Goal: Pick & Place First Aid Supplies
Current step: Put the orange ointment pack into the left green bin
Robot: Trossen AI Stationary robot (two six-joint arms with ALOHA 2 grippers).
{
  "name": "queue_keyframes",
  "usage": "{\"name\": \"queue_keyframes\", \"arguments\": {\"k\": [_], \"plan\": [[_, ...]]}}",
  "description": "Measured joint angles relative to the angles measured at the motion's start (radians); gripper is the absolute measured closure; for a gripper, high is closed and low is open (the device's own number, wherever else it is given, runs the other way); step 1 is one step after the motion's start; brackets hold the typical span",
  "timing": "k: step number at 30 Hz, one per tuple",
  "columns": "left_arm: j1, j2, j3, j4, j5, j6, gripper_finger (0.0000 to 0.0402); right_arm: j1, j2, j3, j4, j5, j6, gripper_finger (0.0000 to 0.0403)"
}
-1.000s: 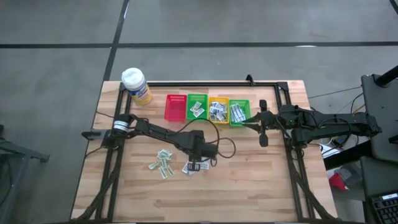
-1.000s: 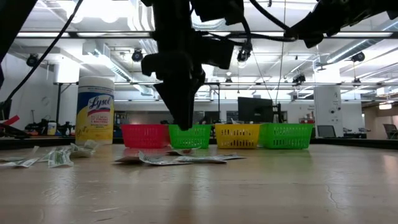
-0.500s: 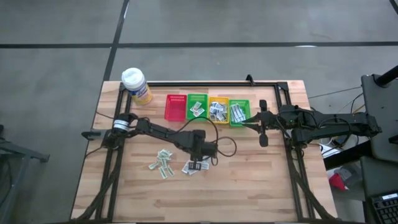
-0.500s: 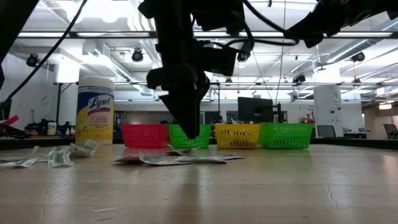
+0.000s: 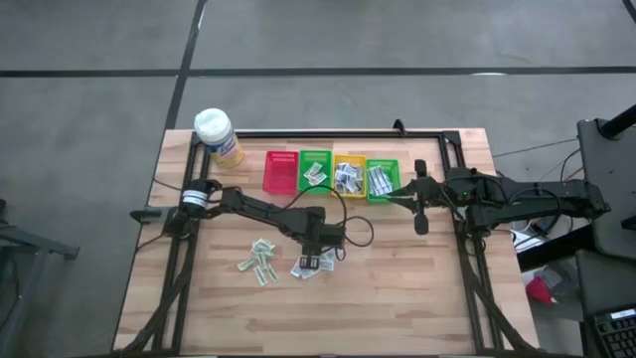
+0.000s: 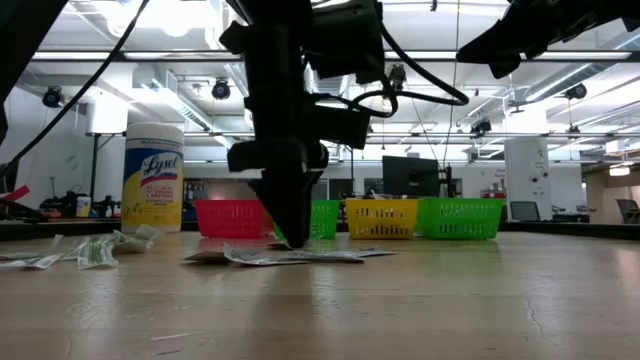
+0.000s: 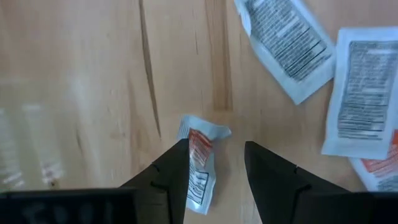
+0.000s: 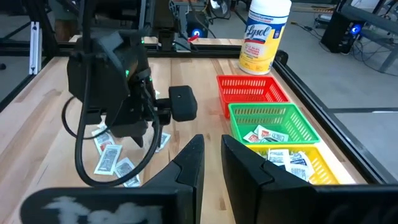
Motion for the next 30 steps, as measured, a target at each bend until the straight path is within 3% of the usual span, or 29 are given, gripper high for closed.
{"name": "queue_keyframes", "arguments": {"k": [14, 26, 30], "plan": [[0.013, -0.005, -0.072, 0.104, -0.011, -0.017, 0.0257, 0.000, 0.000, 0.000, 0.000, 0.000, 0.003, 0.0351], [0.023, -0.005, -0.105, 0.168, 0.018, -0.039, 0.0384, 0.000, 0.000, 0.000, 0.000, 0.000, 0.004, 0.0351], [0.025, -0.005, -0.111, 0.176, 0.029, -0.074, 0.0395, 0.000, 0.000, 0.000, 0.000, 0.000, 0.004, 0.0351]]}}
